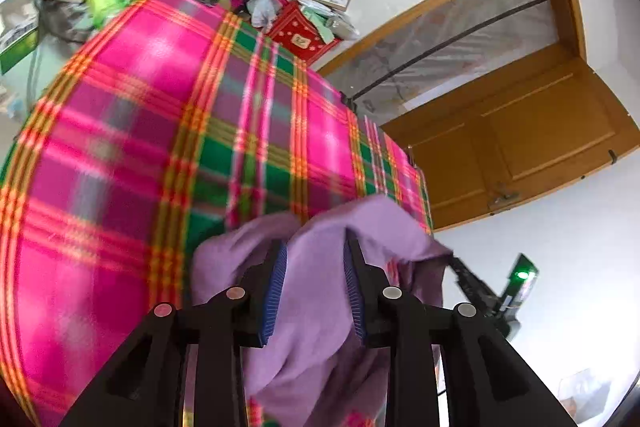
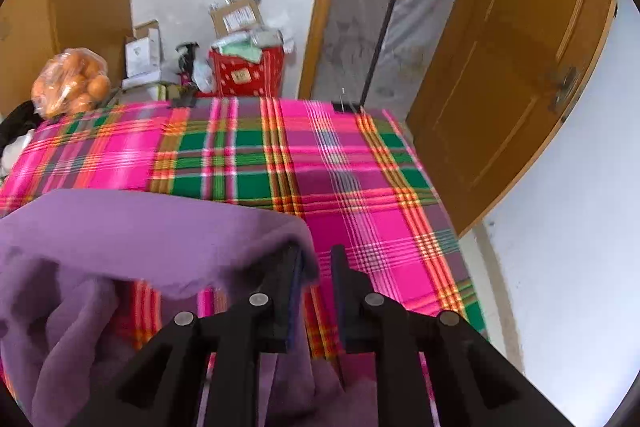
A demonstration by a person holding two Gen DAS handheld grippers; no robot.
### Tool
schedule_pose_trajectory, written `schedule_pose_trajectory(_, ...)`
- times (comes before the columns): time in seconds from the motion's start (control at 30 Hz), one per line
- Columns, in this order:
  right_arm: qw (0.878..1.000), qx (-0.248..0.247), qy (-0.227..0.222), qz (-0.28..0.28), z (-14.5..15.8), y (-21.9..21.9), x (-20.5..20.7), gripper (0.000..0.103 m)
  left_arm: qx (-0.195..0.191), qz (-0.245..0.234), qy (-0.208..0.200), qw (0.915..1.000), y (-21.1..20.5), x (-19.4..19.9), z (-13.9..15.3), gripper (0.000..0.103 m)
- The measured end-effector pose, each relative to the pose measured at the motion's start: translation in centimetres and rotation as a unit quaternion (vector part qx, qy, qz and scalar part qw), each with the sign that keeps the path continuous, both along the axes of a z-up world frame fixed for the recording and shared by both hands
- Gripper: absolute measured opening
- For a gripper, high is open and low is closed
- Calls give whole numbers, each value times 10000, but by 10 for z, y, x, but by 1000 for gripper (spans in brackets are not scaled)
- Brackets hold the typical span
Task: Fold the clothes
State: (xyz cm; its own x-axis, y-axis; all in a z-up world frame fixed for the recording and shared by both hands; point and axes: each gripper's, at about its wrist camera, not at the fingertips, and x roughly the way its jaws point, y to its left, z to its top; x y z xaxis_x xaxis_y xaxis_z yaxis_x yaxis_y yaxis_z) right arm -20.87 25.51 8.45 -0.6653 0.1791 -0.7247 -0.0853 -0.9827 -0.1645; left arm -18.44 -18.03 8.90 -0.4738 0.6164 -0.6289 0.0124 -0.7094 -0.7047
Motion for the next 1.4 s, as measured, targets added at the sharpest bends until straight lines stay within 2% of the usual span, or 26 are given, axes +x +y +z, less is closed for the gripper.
schedule_pose_trajectory(0.03, 9999, -35, 149, 80, 8, -4, 12, 19, -15, 14, 13, 10000, -5, 9, -2, 37)
schedule_pose_trajectory(0.13, 9966, -380, 552, 479, 25, -23, 57, 26, 16, 60, -58, 10000, -18, 30, -13, 38)
schedule_pose_trajectory(0.27, 9850, -829, 776, 1296, 28, -64, 113, 29, 119, 115, -124, 9998, -31, 59, -27, 38)
schedule_pose_trajectory(0.4, 9673, -1198, 590, 2157, 5, -115, 157, 32, 279, 111, -179, 9994, -36, 87, -41, 42)
schedule_pose_trajectory(0.5, 9598, -999, 390, 2595, -19, -154, 176, 32, 404, 96, -264, 9988, -37, 104, -51, 43)
schedule_pose_trajectory(0.6, 9532, -802, 126, 2911, -45, -185, 186, 34, 503, 80, -359, 9981, -37, 117, -61, 43)
schedule_pose_trajectory(0.7, 9469, -829, -157, 3102, -63, -200, 185, 39, 564, 92, -430, 9974, -35, 128, -70, 43)
schedule_pose_trajectory(0.77, 9481, -593, -327, 3107, -77, -209, 179, 41, 593, 95, -481, 9970, -34, 134, -75, 43)
schedule_pose_trajectory(0.9, 9509, -191, -386, 3064, -92, -222, 174, 41, 602, 27, -580, 9965, -29, 139, -85, 43)
schedule_pose_trajectory(1.03, 9600, -112, -398, 2771, -97, -220, 163, 41, 617, -20, -675, 9958, -26, 141, -92, 43)
schedule_pose_trajectory(1.1, 9628, -157, -397, 2670, -97, -219, 157, 30, 653, -36, -716, 9953, -24, 141, -94, 43)
schedule_pose_trajectory(1.13, 9633, -262, -392, 2642, -96, -217, 157, 14, 692, -41, -733, 9949, -23, 141, -95, 43)
schedule_pose_trajectory(1.17, 9637, -378, -387, 2616, -95, -214, 157, 7, 731, -59, -749, 9945, -22, 141, -96, 43)
schedule_pose_trajectory(1.27, 9620, -717, -306, 2617, -86, -207, 160, 6, 879, -142, -837, 9925, -16, 141, -101, 43)
schedule_pose_trajectory(1.4, 9503, -1425, -198, 2762, -61, -195, 170, 5, 1171, -194, -961, 9883, -9, 139, -108, 43)
